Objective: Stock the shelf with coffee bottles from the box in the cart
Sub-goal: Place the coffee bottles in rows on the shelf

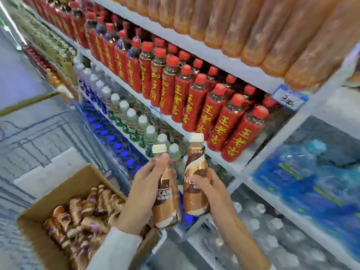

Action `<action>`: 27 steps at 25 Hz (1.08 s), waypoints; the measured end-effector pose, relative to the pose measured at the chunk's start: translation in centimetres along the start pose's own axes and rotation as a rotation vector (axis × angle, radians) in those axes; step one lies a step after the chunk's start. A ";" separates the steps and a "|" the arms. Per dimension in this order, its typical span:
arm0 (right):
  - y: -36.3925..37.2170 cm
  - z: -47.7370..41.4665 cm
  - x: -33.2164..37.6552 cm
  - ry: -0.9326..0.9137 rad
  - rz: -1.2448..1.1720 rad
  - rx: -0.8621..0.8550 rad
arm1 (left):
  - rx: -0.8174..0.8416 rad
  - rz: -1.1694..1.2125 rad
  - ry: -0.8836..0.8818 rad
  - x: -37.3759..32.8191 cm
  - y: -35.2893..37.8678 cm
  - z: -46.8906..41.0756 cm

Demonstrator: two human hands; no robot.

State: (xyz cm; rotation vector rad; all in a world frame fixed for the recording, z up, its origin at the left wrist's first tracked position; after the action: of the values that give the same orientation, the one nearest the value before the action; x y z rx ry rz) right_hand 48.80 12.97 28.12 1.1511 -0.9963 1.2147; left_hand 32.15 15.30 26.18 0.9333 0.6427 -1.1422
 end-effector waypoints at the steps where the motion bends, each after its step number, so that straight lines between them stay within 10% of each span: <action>1: -2.5 1.3 1.1 -0.021 -0.021 -0.044 | 0.071 -0.028 -0.003 -0.2 3.6 0.5; 15: -37.7 20.7 15.2 -0.321 -0.056 -0.484 | 0.618 -0.277 0.137 3.8 47.4 13.5; 27: -51.5 16.8 26.9 -0.568 0.271 -0.711 | 0.825 -0.464 0.708 -5.7 67.4 14.4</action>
State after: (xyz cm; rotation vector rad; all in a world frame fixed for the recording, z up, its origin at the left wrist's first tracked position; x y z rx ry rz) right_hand 103.43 1.39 51.39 0.7990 -1.8756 0.6176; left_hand 93.98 13.95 57.13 2.0192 1.0117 -1.5299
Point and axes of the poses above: each hand's wrist, its own z-axis away from the middle knuckle, its own y-axis out of the palm, x = y × z, the point moved 10 cm from there along -z, towards the middle knuckle, and after that the axes turned 9 degrees about -y, right-handed, at the moved point
